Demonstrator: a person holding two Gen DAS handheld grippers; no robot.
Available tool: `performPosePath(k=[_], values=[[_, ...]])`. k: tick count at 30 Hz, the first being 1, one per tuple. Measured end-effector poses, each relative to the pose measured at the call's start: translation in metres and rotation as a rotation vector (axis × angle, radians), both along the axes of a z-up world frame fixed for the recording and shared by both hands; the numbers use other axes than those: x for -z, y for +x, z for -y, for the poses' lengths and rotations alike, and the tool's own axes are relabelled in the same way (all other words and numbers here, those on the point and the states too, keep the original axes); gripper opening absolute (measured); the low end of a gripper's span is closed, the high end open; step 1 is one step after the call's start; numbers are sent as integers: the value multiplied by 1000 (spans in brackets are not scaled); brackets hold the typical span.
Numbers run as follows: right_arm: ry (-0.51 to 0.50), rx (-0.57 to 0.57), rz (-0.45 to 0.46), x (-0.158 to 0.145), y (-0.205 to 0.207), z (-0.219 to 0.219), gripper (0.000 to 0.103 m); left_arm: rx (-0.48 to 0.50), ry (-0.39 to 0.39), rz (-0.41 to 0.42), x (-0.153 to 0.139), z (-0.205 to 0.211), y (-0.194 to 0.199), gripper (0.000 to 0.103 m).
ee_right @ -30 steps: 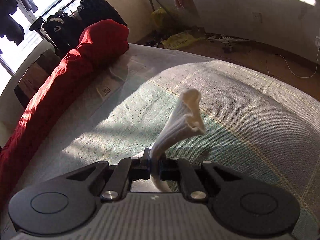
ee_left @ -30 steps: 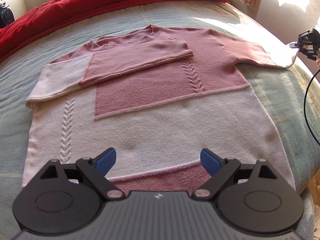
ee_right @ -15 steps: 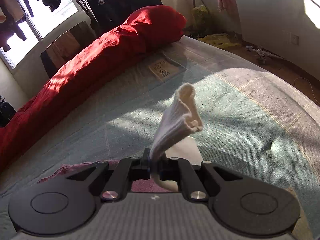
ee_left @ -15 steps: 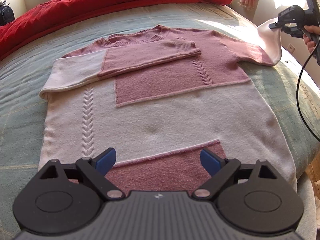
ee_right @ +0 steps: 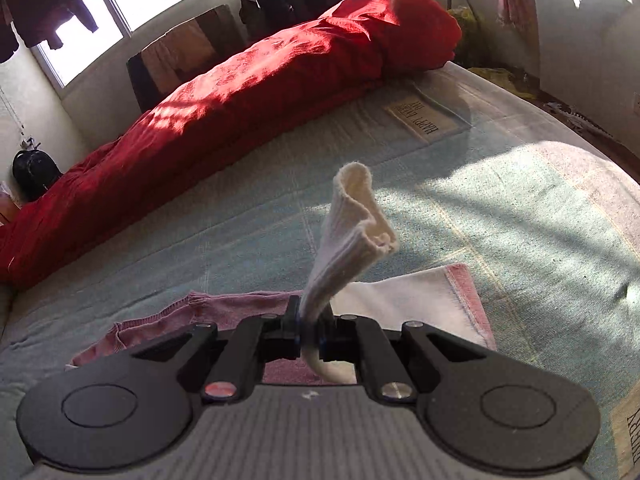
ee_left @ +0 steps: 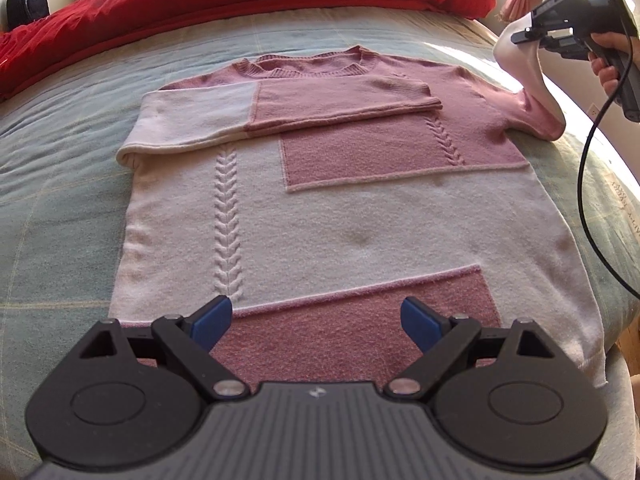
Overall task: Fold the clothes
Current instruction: 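Lift the cuff and carry the sleeve across the sweater body toward the collar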
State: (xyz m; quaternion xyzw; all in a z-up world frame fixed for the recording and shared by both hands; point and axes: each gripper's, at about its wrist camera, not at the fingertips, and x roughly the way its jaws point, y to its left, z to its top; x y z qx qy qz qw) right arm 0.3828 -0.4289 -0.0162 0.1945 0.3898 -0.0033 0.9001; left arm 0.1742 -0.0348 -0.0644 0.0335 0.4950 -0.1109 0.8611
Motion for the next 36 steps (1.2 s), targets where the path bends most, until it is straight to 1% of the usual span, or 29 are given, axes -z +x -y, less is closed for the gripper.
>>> performPosePath(k=[4,6,15,21,26,36], values=[[2,-28,-6,2,4,-21,8,-4,0,-8,2,-6,0,91],[-12,-58,-19,3,7,-33,8,-5,0,-15,3,-7,0,91],[-197,-216,-66,3,15,-98,8,-12,-2,-41,8,-14,-6,91],[-296,-268,-72,2,17,-130,8,-26,-17,-52,10,-21,-7,91],[-373,-289,-49,3,20,-163,8,-22,-8,-62,11,-25,-6,91],[-563,-429,-24,28,19,-255,8,-35,11,-92,17,-31,-10,91]])
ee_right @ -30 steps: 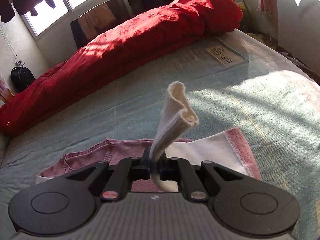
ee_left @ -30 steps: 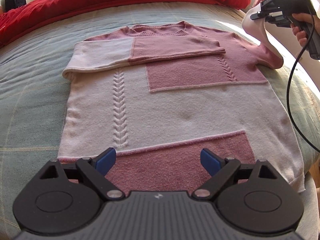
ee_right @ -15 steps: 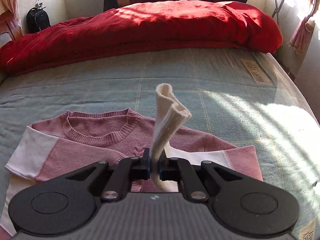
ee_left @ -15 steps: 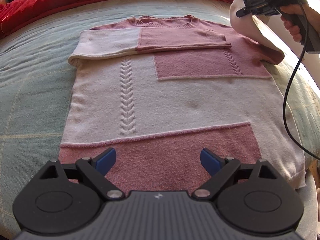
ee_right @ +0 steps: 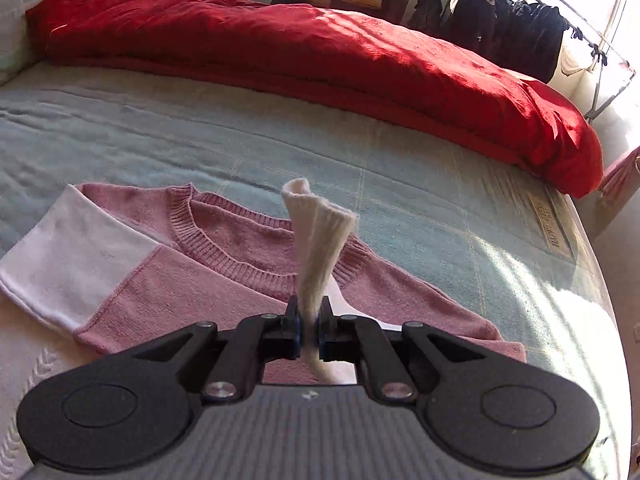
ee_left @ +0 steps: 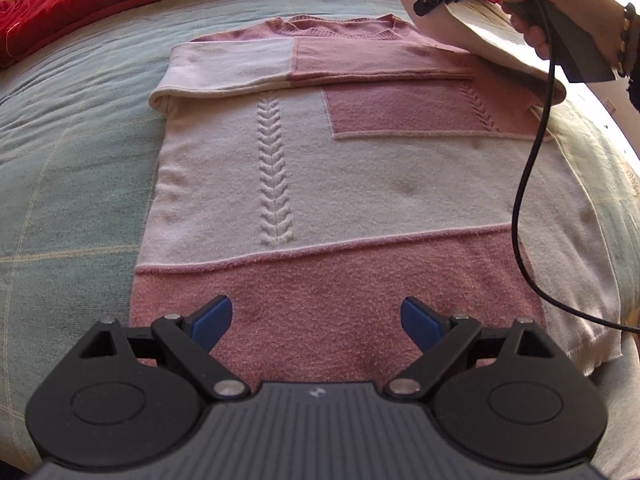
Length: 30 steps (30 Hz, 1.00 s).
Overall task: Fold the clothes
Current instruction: 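Lift the cuff and carry the sleeve across the sweater body toward the collar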
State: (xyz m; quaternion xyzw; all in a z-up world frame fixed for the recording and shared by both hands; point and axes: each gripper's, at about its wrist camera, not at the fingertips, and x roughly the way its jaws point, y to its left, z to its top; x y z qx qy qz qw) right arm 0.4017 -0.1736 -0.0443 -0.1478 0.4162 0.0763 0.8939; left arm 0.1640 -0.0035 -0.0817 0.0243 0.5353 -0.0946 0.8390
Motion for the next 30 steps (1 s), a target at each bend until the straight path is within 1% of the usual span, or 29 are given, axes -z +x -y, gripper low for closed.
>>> performPosePath(k=[6,16,24,30], values=[[-32,-45,-4,19,-6,-34,8,-10,4,-8,2,-6,-1,91],[-1,-76,-7,21,-13,-53,8,-15,-5,-18,6,-8,0,91],[-25,-141,-16,26,-23,-79,9,-25,-10,-13,5,-13,-1,91],[-53,-156,-36,39,-26,-92,9,-39,-13,-12,4,-20,-3,91]])
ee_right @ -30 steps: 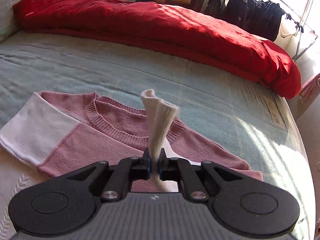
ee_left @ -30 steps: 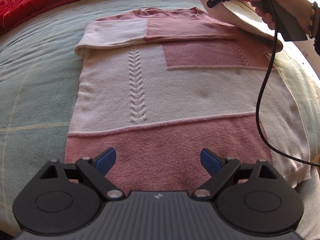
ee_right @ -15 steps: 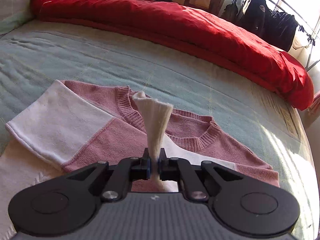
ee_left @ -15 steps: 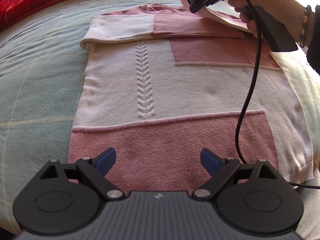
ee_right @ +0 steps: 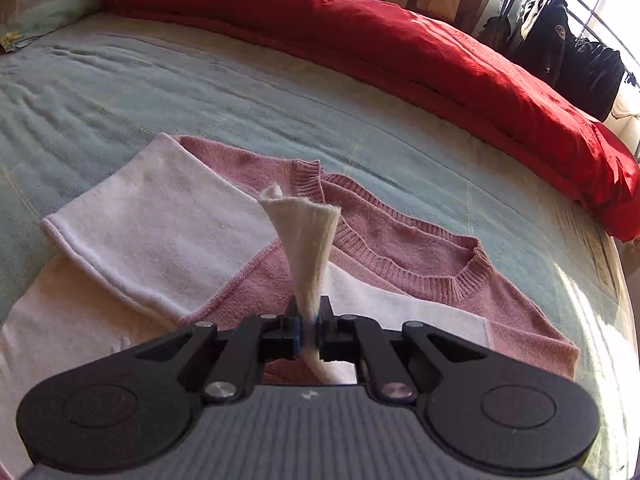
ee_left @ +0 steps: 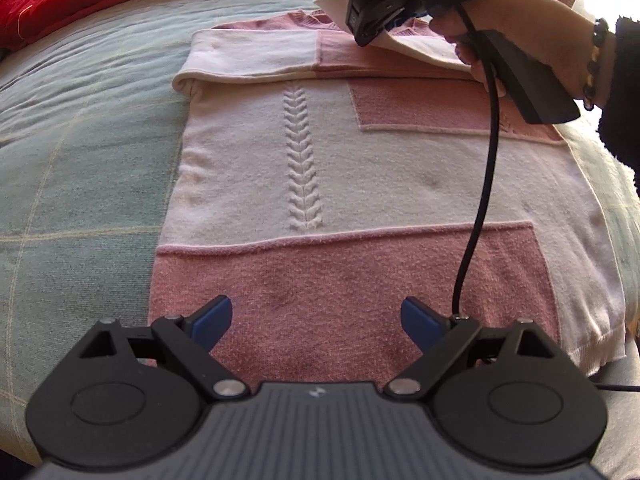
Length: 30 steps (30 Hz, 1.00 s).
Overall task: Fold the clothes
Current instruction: 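Lift the cuff and carry the sleeve across the sweater body toward the collar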
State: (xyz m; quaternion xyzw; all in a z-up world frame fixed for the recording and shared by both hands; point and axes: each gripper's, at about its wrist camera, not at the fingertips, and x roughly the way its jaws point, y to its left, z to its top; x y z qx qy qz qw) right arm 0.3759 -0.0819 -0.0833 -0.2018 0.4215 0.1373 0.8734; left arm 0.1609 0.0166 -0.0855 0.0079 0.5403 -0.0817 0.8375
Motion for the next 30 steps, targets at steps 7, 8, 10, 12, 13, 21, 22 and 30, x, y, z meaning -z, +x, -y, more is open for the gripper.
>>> performPosePath(k=[7,8,10,12,13,21,22,30], values=[[-50,-18,15,11,-5,-9,9,-17,-3,-7,3,-6,0,91],[-60,-23,22,11,-5,-11,9,-17,-7,-8,4,-7,0,91],[-86,-36,41,11,-5,-17,9,-19,-12,-10,5,-8,0,91],[-107,-45,51,11,-4,-22,9,-21,-16,-13,7,-10,1,91],[-121,-49,58,13,-4,-24,9,-22,-17,-14,8,-11,1,91],[-161,-54,85,22,-5,-33,9,-42,-32,-15,12,-19,3,91],[-160,-52,90,21,-5,-34,9,-42,-34,-15,12,-20,3,91],[-169,-59,71,28,-2,-39,10,-41,-37,-17,14,-22,5,91]])
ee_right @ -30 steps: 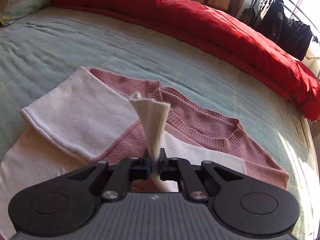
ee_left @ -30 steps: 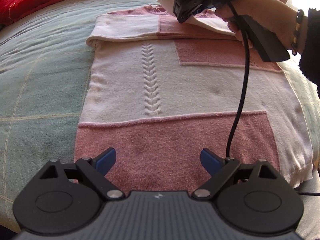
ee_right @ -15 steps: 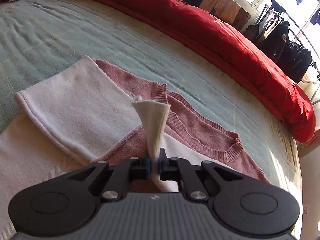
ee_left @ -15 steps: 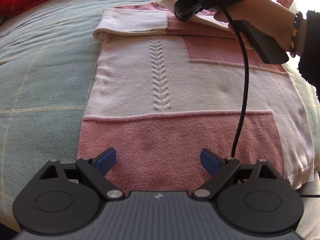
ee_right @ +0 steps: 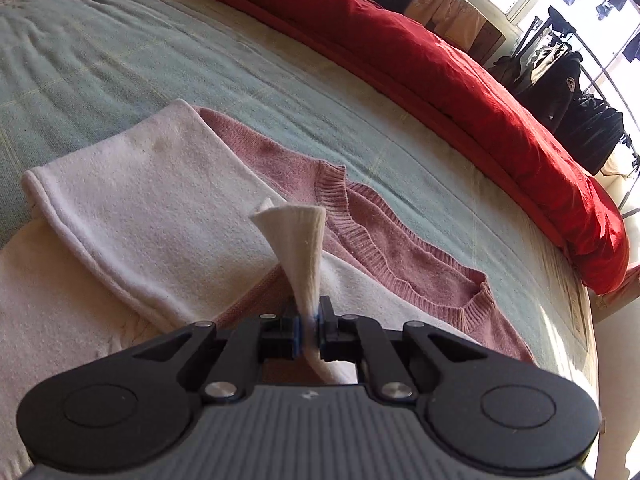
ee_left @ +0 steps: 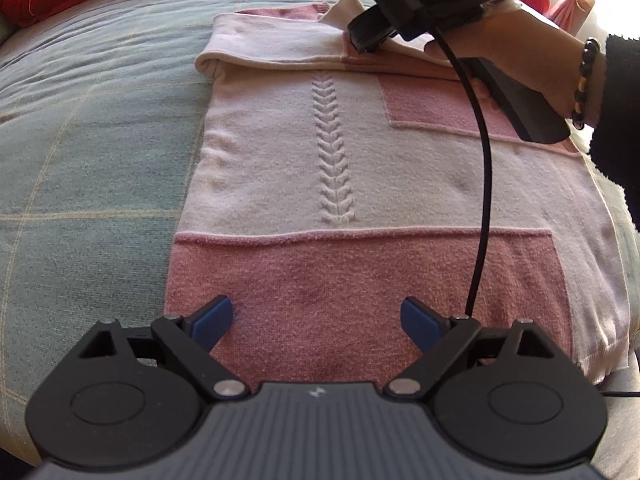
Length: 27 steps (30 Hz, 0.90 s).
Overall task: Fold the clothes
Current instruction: 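Lift the cuff and carry the sleeve across the sweater body toward the collar, then lay the sleeve on the sweater body and open the right gripper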
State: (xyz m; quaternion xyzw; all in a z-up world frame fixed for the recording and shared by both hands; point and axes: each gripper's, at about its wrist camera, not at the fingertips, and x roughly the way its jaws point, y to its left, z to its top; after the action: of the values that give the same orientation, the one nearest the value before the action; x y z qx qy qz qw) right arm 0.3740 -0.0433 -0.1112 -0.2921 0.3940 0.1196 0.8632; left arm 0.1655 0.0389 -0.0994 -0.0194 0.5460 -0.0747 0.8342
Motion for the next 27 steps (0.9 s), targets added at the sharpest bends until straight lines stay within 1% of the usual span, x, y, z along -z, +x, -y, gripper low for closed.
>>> performPosePath(k=[4,12,14,17,20,22,25,27], values=[[40,12,-16,-5,1,2,15,4,4,4,-1,0,0,91],[100,-6,-54,-18,-7,-3,20,6,12,10,-6,1,-4,91],[117,-15,-57,-24,-11,-4,26,6,20,20,-11,1,-5,91],[179,-30,-102,-35,-18,4,30,8,24,32,-17,3,-9,91],[216,-22,-133,-44,-25,20,34,27,27,47,-25,5,-14,91],[214,-12,-133,-49,-29,35,36,38,30,53,-29,6,-18,91],[205,32,-122,-52,-33,68,36,73,-5,64,-38,9,-24,91],[206,92,-123,-50,-32,98,36,111,-44,68,-45,12,-29,91]])
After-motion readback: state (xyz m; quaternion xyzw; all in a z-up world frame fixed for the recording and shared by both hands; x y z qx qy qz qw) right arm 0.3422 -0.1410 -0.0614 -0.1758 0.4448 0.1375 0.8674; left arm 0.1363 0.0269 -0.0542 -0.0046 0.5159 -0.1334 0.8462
